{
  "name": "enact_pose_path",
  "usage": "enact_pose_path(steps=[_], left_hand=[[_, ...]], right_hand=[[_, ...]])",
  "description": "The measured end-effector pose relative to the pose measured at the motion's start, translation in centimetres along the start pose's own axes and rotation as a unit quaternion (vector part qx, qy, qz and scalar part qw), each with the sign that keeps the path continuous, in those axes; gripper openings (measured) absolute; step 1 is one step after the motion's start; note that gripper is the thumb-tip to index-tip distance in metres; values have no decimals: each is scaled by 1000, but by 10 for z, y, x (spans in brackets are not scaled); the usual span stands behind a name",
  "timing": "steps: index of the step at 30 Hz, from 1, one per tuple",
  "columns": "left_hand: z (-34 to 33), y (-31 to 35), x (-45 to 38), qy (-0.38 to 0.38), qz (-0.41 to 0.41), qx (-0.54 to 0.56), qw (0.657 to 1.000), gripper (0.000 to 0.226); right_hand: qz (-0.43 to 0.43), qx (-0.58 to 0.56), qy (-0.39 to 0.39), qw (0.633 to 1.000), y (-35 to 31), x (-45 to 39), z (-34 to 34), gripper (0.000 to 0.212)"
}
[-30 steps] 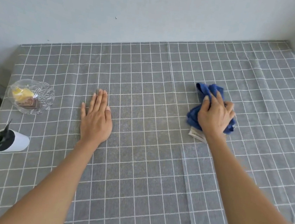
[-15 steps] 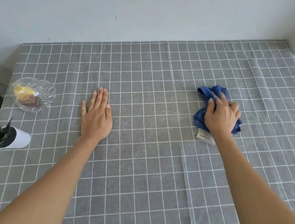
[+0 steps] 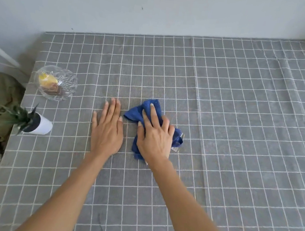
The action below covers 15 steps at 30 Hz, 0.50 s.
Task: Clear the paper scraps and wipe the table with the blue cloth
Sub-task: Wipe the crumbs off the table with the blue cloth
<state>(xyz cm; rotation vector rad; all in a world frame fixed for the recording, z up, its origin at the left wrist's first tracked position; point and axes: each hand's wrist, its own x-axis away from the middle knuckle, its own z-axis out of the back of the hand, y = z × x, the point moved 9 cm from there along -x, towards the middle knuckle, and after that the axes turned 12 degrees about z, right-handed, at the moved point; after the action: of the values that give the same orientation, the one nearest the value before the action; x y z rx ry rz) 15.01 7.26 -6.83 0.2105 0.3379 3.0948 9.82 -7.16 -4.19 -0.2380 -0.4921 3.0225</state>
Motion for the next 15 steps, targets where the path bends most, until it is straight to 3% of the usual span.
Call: enact_pose_path(steps=[7,15], left_hand=[[2,0,1,6,1,12,1000,52],[3,0,2,0,-1,6,1000,53]], right_hand=[[-14,30,-28,999,26,1,8,46],[-226,53,36,972,202,40,78,44]])
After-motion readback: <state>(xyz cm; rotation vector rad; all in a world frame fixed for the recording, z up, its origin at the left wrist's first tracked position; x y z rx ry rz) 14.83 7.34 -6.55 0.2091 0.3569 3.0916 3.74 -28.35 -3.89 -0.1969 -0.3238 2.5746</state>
